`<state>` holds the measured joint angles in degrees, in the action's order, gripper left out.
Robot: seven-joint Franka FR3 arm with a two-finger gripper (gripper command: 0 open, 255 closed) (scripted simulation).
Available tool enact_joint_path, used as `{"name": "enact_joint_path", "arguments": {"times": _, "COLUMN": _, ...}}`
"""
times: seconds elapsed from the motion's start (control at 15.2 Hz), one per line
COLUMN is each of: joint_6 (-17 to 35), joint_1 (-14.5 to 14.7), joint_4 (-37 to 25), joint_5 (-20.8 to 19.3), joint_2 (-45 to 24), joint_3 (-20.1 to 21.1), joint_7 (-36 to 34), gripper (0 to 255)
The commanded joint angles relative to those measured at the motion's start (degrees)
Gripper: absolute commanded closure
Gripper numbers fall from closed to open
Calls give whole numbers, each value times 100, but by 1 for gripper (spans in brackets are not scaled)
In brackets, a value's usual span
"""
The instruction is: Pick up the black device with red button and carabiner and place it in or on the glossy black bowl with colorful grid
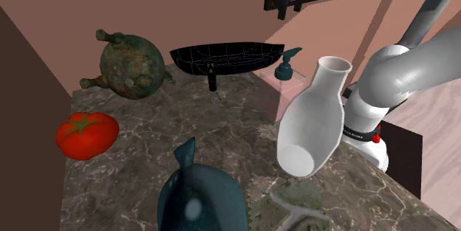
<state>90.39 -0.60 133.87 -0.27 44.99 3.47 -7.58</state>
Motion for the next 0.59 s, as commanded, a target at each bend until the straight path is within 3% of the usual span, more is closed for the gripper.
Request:
{"name": "enact_joint_path", "arguments": {"times": 0.0, "joint_6": 0, "joint_1": 0, "joint_4": 0, "joint_5": 0, "joint_2": 0, "joint_3": 0, "joint_7": 0, "gripper": 0}}
{"name": "enact_joint_path", "arguments": {"times": 0.53, "joint_6": 371, "joint_1": 351, "joint_4": -296, "joint_5": 603, "joint_2": -708, "joint_3": 888, "joint_7": -850, "gripper": 0}}
